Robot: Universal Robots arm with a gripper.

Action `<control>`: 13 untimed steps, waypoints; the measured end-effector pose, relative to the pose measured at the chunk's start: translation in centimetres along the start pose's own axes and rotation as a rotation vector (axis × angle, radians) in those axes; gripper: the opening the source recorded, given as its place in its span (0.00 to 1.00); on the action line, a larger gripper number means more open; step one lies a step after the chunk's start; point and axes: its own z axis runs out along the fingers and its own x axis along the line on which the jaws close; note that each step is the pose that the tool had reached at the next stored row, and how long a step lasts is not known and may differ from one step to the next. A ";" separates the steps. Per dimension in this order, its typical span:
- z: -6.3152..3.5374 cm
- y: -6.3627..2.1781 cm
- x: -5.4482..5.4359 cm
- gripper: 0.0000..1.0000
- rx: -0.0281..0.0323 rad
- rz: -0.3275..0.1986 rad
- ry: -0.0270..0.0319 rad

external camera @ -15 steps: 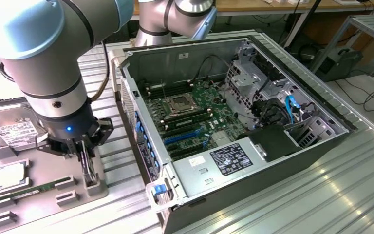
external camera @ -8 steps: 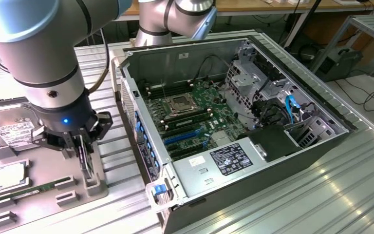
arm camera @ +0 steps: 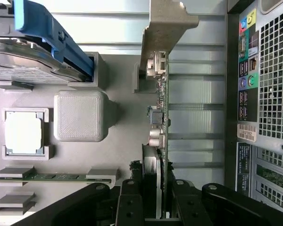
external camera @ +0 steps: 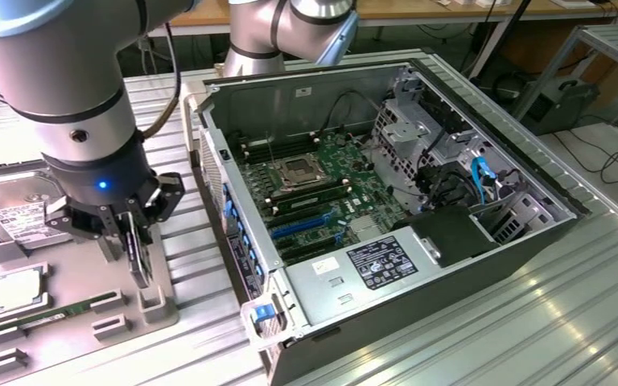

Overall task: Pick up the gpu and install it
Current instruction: 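Pick up the gpu and move the gpu toward the slot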

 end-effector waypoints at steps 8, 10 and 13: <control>-1.90 0.08 0.0 0.28 -0.0002 0.000 0.0000; -2.39 0.10 -0.1 0.28 -0.0004 0.000 0.0000; -3.29 0.14 -0.1 0.28 -0.0003 0.000 0.0000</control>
